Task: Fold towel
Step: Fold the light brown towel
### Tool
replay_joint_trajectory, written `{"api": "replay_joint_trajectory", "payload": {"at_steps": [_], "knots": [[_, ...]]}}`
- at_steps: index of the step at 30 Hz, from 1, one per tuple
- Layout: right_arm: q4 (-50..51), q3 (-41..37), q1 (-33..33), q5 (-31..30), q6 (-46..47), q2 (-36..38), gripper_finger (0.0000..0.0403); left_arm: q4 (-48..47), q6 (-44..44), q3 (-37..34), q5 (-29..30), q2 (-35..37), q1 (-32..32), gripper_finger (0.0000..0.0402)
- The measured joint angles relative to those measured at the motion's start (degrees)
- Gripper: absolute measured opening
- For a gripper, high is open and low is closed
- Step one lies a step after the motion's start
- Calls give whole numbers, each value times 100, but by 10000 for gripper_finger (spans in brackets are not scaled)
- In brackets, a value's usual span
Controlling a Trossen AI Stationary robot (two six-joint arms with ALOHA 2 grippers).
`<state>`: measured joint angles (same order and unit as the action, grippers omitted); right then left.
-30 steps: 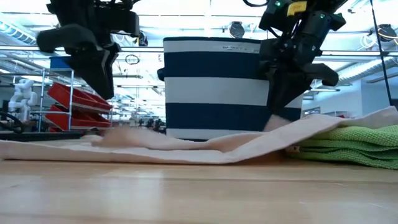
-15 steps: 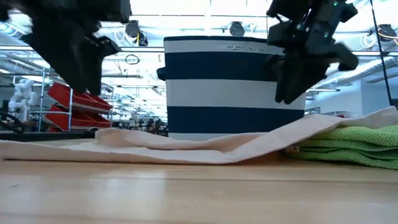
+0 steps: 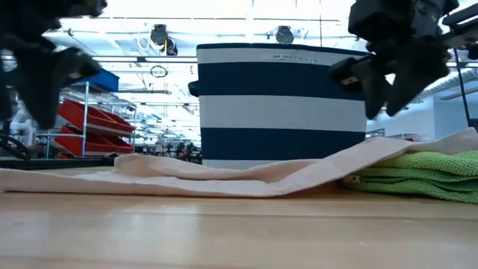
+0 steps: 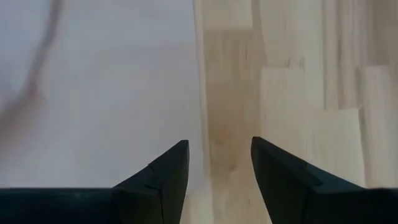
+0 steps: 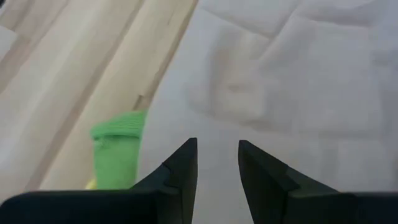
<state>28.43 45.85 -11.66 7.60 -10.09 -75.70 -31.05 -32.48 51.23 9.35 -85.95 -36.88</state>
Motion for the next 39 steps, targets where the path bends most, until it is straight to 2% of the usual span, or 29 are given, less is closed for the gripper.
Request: {"api": "replay_joint_trajectory", "payload": {"at_steps": [3, 7, 15, 20, 25, 33, 39], "knots": [[-80, -98, -193, -8, 261, -2, 102, 210, -81, -209, 89, -4, -127, 181], [-92, -133, -407, -50, 564, -2, 102, 294, -23, -388, 488, -4, -294, 170], [-144, -134, -722, -316, 790, -2, 102, 486, -19, -722, 639, -158, -326, 160], [-147, -136, -726, -326, 833, -2, 102, 522, 2, -744, 626, -559, -311, 160], [-88, -136, -723, -334, 806, -2, 102, 546, 2, -725, 655, -645, -222, 157], [454, -136, -726, -514, 1047, -2, 102, 528, 182, -696, 752, -662, -188, 116], [505, -136, -802, -509, 1139, -2, 102, 516, 216, -696, 790, -667, -90, 84]]}}
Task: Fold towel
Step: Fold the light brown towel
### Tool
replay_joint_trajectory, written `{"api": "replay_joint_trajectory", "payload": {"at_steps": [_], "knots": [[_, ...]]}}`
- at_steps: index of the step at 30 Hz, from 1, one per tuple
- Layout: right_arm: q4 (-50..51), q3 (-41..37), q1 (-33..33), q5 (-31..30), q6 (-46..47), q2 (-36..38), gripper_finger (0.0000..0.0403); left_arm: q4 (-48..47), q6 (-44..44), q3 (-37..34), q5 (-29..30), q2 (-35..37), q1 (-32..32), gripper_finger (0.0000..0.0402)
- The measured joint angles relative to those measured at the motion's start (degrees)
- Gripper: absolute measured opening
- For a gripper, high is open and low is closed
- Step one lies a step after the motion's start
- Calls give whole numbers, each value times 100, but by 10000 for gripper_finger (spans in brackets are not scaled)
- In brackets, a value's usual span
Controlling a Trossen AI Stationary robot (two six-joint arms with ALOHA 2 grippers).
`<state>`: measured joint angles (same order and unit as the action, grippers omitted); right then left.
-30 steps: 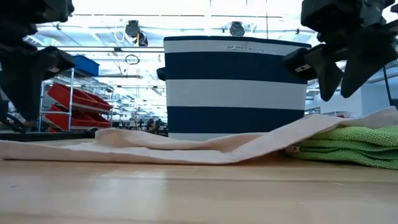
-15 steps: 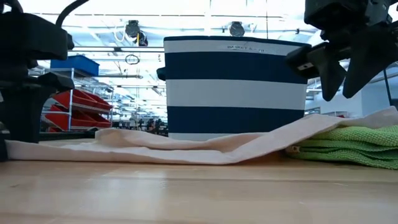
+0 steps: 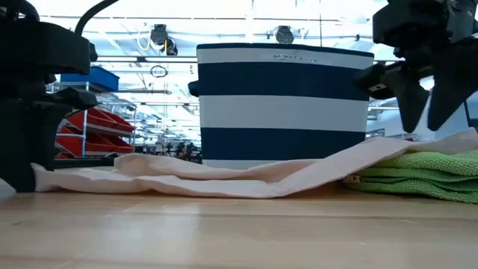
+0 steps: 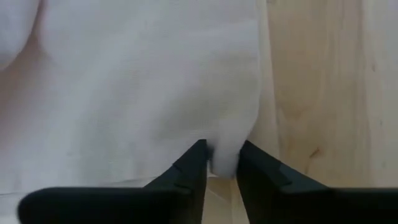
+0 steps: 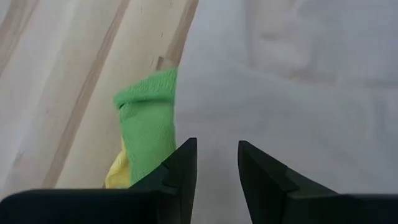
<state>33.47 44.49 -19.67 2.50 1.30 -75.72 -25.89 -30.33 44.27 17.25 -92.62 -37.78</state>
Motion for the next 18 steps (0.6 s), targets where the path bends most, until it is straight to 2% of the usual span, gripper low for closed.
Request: {"api": "replay_joint_trajectory", "payload": {"at_steps": [9, 18], "knots": [[583, 0, -232, 4, 431, 17, 102, -33, 89, -2, 1, 0, 4, 10], [638, -1, -518, -149, 644, 20, 102, -50, 136, 0, -69, 2, 4, 4]]}}
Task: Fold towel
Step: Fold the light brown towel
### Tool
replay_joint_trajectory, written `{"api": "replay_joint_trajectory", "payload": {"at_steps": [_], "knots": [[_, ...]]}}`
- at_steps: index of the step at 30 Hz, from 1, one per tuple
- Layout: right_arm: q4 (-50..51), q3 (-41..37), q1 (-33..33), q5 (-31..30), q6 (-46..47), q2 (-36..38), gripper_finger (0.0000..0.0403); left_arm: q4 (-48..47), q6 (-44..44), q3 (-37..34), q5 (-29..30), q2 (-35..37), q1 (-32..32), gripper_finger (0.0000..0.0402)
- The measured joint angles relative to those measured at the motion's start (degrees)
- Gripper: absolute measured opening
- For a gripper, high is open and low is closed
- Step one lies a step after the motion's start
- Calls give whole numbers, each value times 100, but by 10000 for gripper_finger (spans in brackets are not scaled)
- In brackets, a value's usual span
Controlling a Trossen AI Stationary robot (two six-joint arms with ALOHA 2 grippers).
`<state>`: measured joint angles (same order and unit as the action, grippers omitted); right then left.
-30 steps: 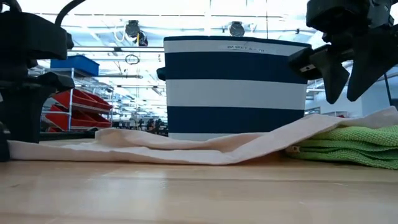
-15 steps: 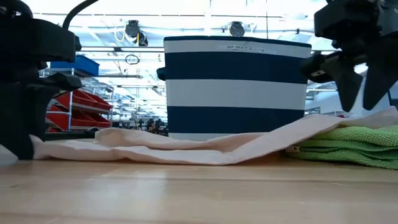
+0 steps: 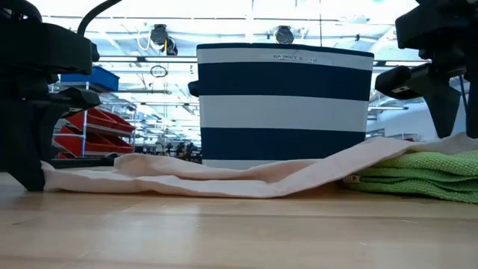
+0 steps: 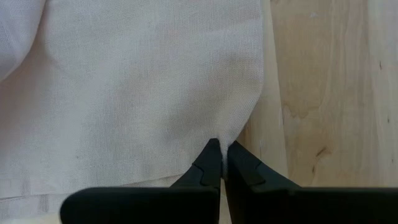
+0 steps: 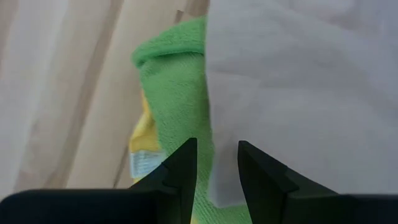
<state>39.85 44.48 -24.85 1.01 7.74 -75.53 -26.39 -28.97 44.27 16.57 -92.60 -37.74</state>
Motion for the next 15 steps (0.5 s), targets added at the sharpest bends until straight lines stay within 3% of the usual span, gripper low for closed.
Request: {"api": "replay_joint_trajectory", "payload": {"at_steps": [4, 15], "knots": [[124, -1, -7, -261, 20, 2, 102, -2, 2, 0, -8, 0, 0, 3], [96, -1, -5, -260, 73, 2, 102, -2, 15, 0, -36, 0, 0, 2]]}}
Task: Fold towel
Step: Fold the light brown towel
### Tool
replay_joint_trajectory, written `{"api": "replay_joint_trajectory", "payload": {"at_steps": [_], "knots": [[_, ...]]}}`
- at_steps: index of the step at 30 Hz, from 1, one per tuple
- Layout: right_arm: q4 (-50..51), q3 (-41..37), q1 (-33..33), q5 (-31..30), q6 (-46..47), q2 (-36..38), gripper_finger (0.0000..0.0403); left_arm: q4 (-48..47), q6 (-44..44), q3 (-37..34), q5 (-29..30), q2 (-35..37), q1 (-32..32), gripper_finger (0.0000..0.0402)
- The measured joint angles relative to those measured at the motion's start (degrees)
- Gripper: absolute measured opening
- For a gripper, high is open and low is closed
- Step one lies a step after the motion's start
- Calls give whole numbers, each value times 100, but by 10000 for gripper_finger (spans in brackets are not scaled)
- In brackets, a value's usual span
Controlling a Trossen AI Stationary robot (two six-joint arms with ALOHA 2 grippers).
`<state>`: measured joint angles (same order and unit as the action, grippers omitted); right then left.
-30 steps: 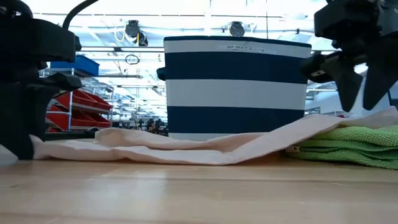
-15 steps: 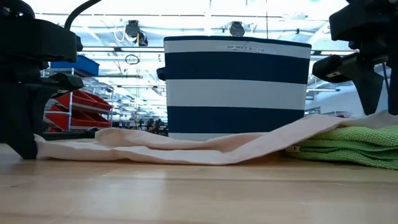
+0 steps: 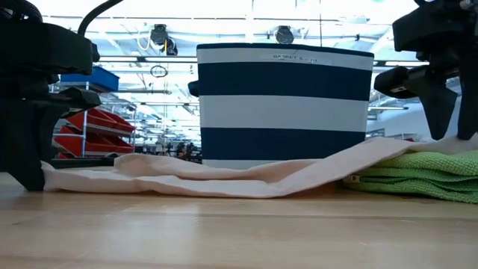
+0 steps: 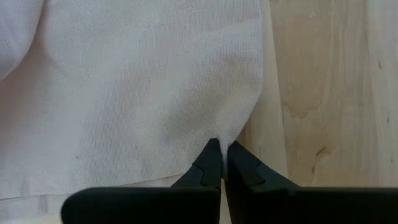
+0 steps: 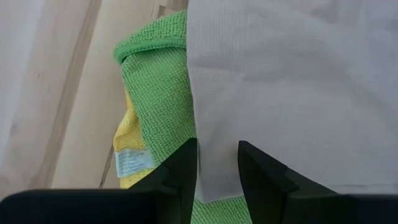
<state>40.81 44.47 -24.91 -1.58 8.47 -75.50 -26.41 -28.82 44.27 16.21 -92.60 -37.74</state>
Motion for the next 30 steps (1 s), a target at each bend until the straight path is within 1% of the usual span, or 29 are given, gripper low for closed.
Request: {"api": "replay_joint_trajectory", "payload": {"at_steps": [8, 13, 17, 30], "knots": [[-97, -1, 0, 26, 140, -55, 102, 0, 0, 0, -7, 0, 0, 1], [-288, -2, 0, 225, -19, -225, 102, 0, 66, 0, -9, 0, -2, 1], [-192, -2, 0, 149, -20, -234, 100, 2, 81, 0, -31, 0, 22, 1], [-199, -30, 0, 190, -16, -238, 45, 2, 109, -1, -35, 2, 22, 1]]}}
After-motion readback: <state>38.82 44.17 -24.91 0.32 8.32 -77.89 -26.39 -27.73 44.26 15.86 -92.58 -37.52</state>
